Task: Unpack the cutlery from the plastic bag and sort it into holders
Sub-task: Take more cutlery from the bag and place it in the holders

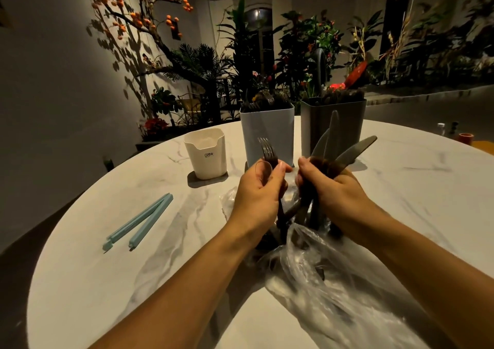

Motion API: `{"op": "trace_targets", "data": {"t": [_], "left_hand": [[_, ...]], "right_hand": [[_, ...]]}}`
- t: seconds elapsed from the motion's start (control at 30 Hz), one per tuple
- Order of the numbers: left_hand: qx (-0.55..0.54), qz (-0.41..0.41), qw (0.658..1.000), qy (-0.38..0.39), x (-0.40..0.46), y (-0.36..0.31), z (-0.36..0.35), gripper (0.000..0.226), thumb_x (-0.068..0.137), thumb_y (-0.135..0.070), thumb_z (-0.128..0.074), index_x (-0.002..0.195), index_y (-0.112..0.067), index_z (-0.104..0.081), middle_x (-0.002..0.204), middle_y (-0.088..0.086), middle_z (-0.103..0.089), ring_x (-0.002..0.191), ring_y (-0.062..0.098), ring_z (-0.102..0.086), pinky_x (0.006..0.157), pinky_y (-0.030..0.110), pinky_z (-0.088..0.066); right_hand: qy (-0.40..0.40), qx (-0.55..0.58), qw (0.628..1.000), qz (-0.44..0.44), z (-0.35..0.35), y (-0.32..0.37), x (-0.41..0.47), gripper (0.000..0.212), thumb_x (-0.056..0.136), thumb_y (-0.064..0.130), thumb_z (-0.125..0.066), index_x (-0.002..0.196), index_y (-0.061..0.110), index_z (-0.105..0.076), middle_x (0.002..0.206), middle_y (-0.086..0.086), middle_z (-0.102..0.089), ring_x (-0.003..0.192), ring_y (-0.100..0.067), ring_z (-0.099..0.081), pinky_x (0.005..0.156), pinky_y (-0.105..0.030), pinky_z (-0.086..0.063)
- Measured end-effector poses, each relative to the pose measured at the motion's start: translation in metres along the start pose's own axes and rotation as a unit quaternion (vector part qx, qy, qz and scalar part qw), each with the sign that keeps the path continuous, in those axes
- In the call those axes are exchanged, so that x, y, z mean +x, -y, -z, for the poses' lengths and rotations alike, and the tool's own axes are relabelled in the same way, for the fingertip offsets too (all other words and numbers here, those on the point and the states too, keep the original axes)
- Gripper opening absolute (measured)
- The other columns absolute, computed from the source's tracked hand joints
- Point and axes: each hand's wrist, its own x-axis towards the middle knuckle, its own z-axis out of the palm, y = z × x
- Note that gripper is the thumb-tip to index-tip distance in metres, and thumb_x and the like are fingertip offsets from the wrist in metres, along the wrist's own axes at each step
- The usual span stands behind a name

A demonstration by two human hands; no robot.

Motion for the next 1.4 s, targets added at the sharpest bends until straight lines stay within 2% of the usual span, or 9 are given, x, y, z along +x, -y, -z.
{"op": "trace_targets", "data": {"t": [0.13, 0.2, 0.4, 0.53, 0.63, 0.8, 0.9, 1.2, 1.4], "left_hand": [[0.007, 0.012, 0.999, 0.037, -0.001, 0.000, 0.001, 0.017, 0.101, -0.011, -0.054, 0.092, -0.014, -0.067, 0.075, -0.008, -0.068, 0.073, 0.001, -0.064, 0.067, 0.014, -0.052], [0.035, 0.009, 0.997, 0.067, -0.001, -0.002, 0.001, 0.012, 0.098, -0.011, -0.059, 0.098, -0.016, -0.069, 0.090, 0.004, -0.073, 0.088, 0.010, -0.070, 0.077, 0.019, -0.057], [0.083, 0.027, 0.980, 0.178, 0.000, -0.016, -0.005, 0.012, 0.096, -0.014, -0.064, 0.103, -0.024, -0.066, 0.060, -0.018, -0.066, 0.056, -0.003, -0.063, 0.054, 0.008, -0.046], [0.099, 0.036, 0.972, 0.209, 0.016, -0.027, -0.007, 0.017, 0.094, -0.017, -0.067, 0.109, -0.008, -0.067, 0.078, 0.021, -0.059, 0.062, 0.018, -0.052, 0.061, 0.023, -0.050], [0.096, 0.038, 0.973, 0.208, 0.026, -0.038, -0.010, 0.013, 0.096, -0.014, -0.064, 0.099, -0.002, -0.065, 0.074, 0.013, -0.050, 0.063, 0.023, -0.044, 0.058, 0.025, -0.040], [0.078, 0.022, 0.976, 0.201, 0.042, -0.046, -0.018, 0.016, 0.098, -0.013, -0.061, 0.093, -0.027, -0.069, 0.076, -0.017, -0.073, 0.076, -0.007, -0.068, 0.067, 0.007, -0.048], [0.088, -0.001, 0.979, 0.183, 0.050, -0.046, -0.023, 0.018, 0.097, -0.015, -0.062, 0.091, -0.030, -0.069, 0.077, -0.019, -0.074, 0.082, -0.005, -0.070, 0.070, 0.008, -0.050], [0.122, -0.025, 0.976, 0.179, 0.091, -0.050, -0.039, 0.008, 0.093, -0.024, -0.070, 0.088, -0.025, -0.077, 0.096, 0.010, -0.077, 0.099, 0.024, -0.071, 0.096, 0.043, -0.052], [0.120, -0.051, 0.974, 0.183, 0.133, -0.070, -0.053, 0.009, 0.093, -0.013, -0.069, 0.098, -0.007, -0.072, 0.077, -0.006, -0.074, 0.074, -0.003, -0.067, 0.072, 0.012, -0.051]], "right_hand": [[-0.056, -0.034, 0.998, 0.000, -0.005, 0.004, 0.003, 0.037, 0.096, 0.047, -0.051, 0.092, 0.012, -0.063, 0.090, -0.009, -0.067, 0.089, -0.017, -0.064, 0.075, -0.028, -0.050], [-0.084, -0.030, 0.996, -0.015, -0.004, 0.010, 0.006, 0.030, 0.097, 0.048, -0.051, 0.092, 0.019, -0.059, 0.098, -0.008, -0.064, 0.091, -0.016, -0.061, 0.075, -0.029, -0.049], [-0.049, 0.059, 0.992, -0.099, 0.000, 0.031, 0.014, 0.031, 0.097, 0.044, -0.055, 0.092, 0.015, -0.063, 0.078, 0.002, -0.074, 0.078, -0.012, -0.072, 0.074, -0.029, -0.052], [-0.008, 0.070, 0.991, -0.113, 0.007, 0.043, 0.021, 0.029, 0.096, 0.040, -0.059, 0.102, 0.012, -0.067, 0.087, -0.003, -0.076, 0.077, -0.013, -0.073, 0.065, -0.024, -0.056], [0.005, 0.021, 0.997, -0.072, 0.013, 0.060, 0.026, 0.027, 0.096, 0.035, -0.059, 0.096, 0.011, -0.070, 0.081, -0.004, -0.074, 0.069, -0.012, -0.072, 0.053, -0.018, -0.052], [0.014, -0.073, 0.997, -0.012, 0.029, 0.083, 0.037, 0.026, 0.094, 0.033, -0.063, 0.088, 0.008, -0.067, 0.065, -0.001, -0.066, 0.050, -0.006, -0.060, 0.044, -0.017, -0.042], [0.038, -0.109, 0.993, -0.033, 0.041, 0.090, 0.044, 0.020, 0.093, 0.031, -0.065, 0.089, 0.011, -0.067, 0.073, -0.009, -0.069, 0.061, -0.016, -0.058, 0.050, -0.023, -0.043], [0.037, -0.276, 0.961, 0.009, 0.062, 0.109, 0.073, 0.006, 0.100, 0.025, -0.056, 0.101, 0.019, -0.057, 0.084, -0.002, -0.067, 0.063, -0.009, -0.062, 0.048, -0.017, -0.045], [0.013, -0.288, 0.956, 0.058, 0.083, 0.132, 0.108, 0.006, 0.093, 0.019, -0.066, 0.095, 0.014, -0.069, 0.082, 0.000, -0.071, 0.054, 0.004, -0.063, 0.046, -0.011, -0.044]]}}
